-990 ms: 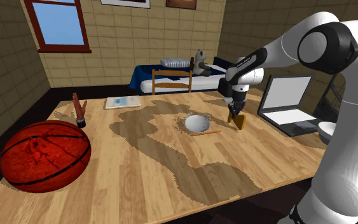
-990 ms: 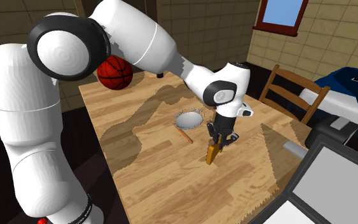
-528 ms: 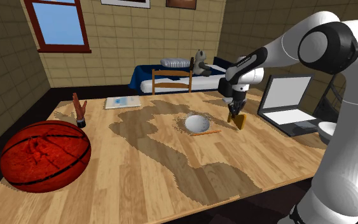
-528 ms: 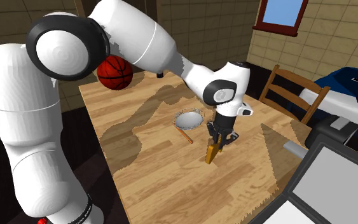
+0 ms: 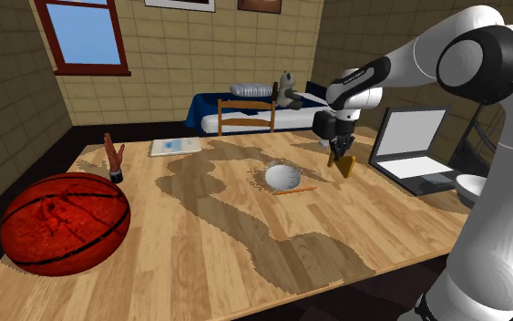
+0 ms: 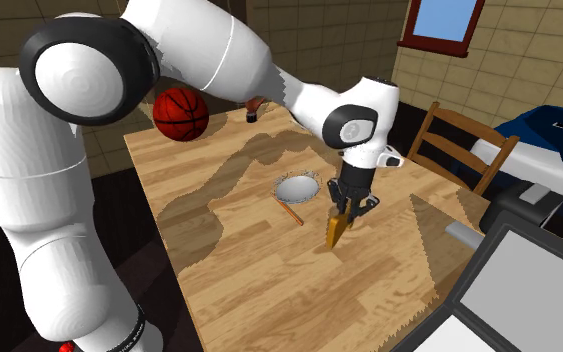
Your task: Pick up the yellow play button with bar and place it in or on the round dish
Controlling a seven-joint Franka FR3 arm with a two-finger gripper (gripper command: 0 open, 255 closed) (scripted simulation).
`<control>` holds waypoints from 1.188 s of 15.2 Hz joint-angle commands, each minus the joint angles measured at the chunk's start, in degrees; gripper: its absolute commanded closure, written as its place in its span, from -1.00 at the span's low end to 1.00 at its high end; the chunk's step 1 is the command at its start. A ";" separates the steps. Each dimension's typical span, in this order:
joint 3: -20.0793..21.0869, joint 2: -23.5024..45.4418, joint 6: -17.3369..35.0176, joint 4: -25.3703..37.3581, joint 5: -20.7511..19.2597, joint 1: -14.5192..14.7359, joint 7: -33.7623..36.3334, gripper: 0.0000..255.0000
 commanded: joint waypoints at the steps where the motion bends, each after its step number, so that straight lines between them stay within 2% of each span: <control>1: -0.07 -0.86 -1.14 0.31 -0.33 0.09 0.20 1.00; 14: -0.28 -4.07 -10.23 6.36 -1.56 0.34 0.90 1.00; 18: 1.96 -3.54 -11.05 7.70 -1.23 3.18 5.90 1.00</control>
